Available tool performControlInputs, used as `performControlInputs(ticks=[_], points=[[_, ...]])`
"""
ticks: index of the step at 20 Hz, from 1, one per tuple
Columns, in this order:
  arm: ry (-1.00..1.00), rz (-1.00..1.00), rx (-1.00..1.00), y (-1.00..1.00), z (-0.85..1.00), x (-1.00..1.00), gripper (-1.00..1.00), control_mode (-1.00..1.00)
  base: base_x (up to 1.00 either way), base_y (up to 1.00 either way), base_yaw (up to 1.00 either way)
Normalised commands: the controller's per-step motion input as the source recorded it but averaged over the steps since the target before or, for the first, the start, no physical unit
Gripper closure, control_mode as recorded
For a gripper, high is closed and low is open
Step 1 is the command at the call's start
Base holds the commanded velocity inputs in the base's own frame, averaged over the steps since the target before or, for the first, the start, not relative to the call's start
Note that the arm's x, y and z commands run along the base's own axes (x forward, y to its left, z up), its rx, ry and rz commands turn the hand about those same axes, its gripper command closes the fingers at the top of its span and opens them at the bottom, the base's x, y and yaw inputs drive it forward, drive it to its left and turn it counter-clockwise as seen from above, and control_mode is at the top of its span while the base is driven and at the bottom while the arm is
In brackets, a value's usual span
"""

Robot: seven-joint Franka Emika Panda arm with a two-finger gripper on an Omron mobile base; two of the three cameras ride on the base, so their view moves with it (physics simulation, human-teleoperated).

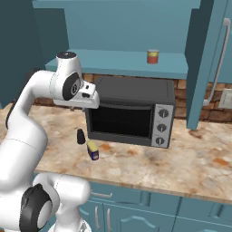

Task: Restock the canned food cabinet by taking the new fresh canned food from the counter and placing it in the cabinet. Then, take the old canned food from the cabinet and place it on the counter.

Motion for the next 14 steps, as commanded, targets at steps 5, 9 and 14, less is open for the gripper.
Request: performControlInputs(ticks=[5,9,14], points=[[0.02,0.00,-0.02,0.03,-0.02,0.00,-1.00,-1.00,0.00,0.00,0.00],[0.10,0.07,-0.01,0.00,-0.41,0.00,-1.00,-1.00,0.00,0.00,0.00],[0.18,0.14,0.00,-0.01,-0.77,0.00,-1.00,-1.00,0.00,0.00,0.00]])
